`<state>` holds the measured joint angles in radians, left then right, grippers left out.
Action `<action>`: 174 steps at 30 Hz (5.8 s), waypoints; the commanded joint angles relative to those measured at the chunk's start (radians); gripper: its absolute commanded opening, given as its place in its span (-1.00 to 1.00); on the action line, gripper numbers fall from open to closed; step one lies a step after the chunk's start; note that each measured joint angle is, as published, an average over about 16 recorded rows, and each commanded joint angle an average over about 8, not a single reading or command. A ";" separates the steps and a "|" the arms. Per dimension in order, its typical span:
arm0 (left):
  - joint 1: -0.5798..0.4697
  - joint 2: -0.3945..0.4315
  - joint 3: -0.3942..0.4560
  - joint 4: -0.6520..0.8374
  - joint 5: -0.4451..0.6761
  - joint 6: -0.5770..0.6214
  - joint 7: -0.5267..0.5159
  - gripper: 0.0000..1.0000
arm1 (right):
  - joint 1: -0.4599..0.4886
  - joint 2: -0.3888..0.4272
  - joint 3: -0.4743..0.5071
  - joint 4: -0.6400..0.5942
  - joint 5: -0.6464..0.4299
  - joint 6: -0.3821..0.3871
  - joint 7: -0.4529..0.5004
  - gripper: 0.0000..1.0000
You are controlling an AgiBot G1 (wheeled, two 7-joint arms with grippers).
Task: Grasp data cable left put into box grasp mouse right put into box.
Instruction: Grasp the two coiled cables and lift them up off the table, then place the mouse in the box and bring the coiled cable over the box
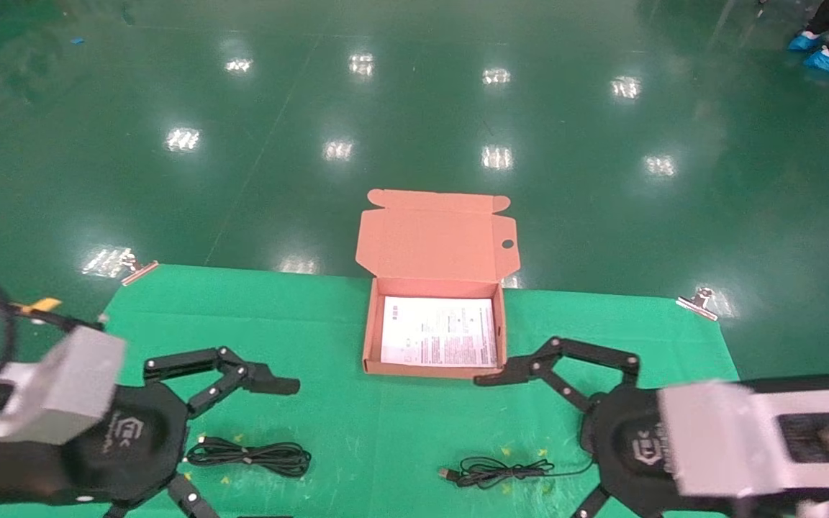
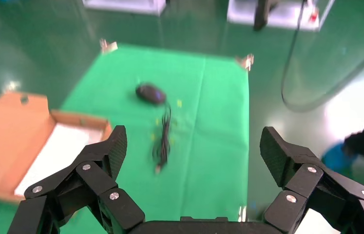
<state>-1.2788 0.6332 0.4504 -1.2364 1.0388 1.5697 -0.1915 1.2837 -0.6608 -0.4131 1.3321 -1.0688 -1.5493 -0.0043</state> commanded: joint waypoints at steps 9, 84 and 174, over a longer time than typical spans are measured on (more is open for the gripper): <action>-0.201 0.087 0.210 0.084 0.258 0.014 0.039 1.00 | 0.136 -0.069 -0.174 0.019 -0.287 0.003 -0.221 1.00; -0.279 0.572 0.461 1.089 0.683 -0.461 0.388 -1.00 | 0.187 -0.596 -0.438 -0.885 -0.894 0.443 -0.477 -1.00; -0.475 0.527 0.408 0.682 0.782 -0.840 0.346 -1.00 | 0.584 -0.689 -0.173 -0.994 -0.521 0.681 -0.546 -1.00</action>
<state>-1.7549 1.1621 0.8621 -0.5572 1.8287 0.7302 0.1445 1.8665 -1.3510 -0.5893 0.3390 -1.5889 -0.8708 -0.5487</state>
